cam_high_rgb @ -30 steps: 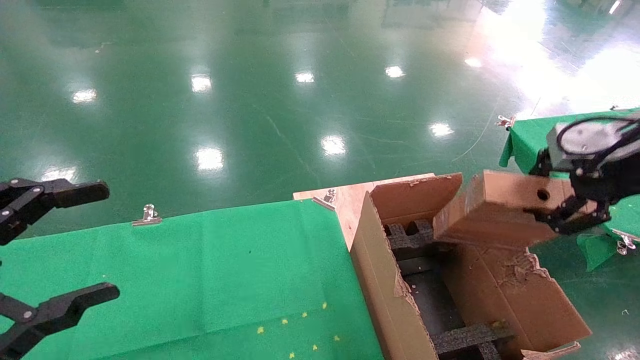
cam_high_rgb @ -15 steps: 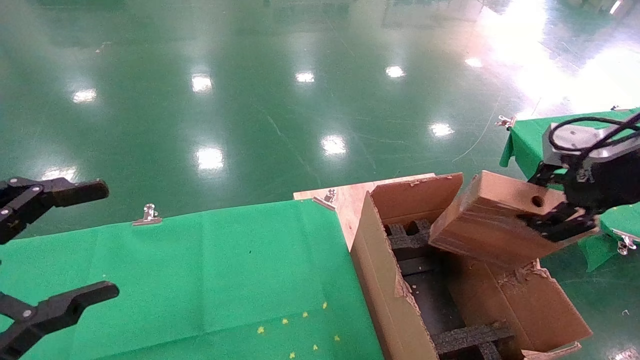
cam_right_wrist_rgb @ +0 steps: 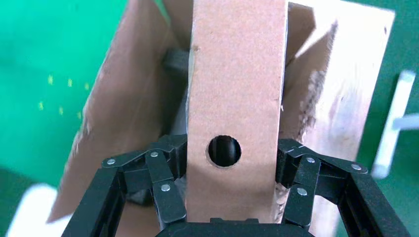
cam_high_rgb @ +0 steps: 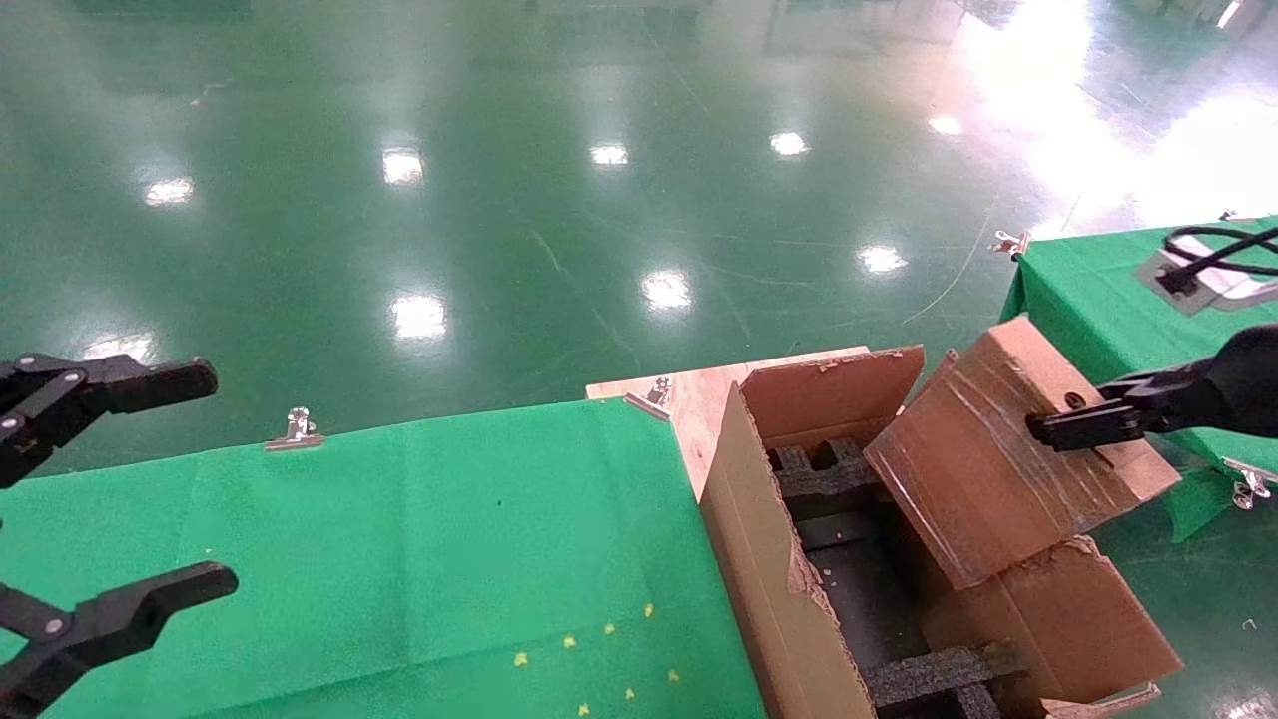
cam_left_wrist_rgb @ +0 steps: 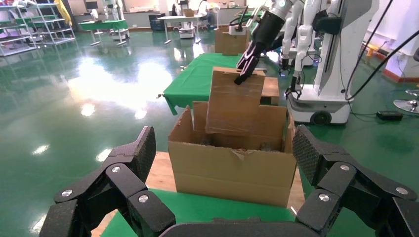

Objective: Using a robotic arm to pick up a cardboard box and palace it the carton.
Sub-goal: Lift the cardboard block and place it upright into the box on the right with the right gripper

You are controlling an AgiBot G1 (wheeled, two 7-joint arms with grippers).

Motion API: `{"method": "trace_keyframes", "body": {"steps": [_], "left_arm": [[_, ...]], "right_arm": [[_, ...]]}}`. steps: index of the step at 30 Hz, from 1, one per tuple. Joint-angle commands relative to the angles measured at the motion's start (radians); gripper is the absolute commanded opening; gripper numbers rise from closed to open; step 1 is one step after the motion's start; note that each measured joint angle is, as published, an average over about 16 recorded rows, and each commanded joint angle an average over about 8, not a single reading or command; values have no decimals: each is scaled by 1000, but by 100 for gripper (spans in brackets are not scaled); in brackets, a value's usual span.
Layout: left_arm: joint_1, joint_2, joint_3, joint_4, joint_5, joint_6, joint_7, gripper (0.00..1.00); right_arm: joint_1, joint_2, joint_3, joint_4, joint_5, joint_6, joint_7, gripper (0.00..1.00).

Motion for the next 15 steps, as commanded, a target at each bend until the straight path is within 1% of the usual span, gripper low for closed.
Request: {"method": "trace_keyframes", "body": {"steps": [1, 6, 11, 15], "left_arm": [[0, 0, 0, 0, 0, 0, 0, 100], [0, 0, 0, 0, 0, 0, 0, 100], [0, 0, 0, 0, 0, 0, 0, 100], [0, 0, 0, 0, 0, 0, 0, 100]], "right_arm": [[-14, 22, 3, 0, 23, 19, 56, 0], [-21, 37, 9, 0, 39, 31, 72, 0], [-26, 30, 9, -1, 43, 34, 80, 0], [-50, 17, 0, 3, 39, 62, 114, 0]]}}
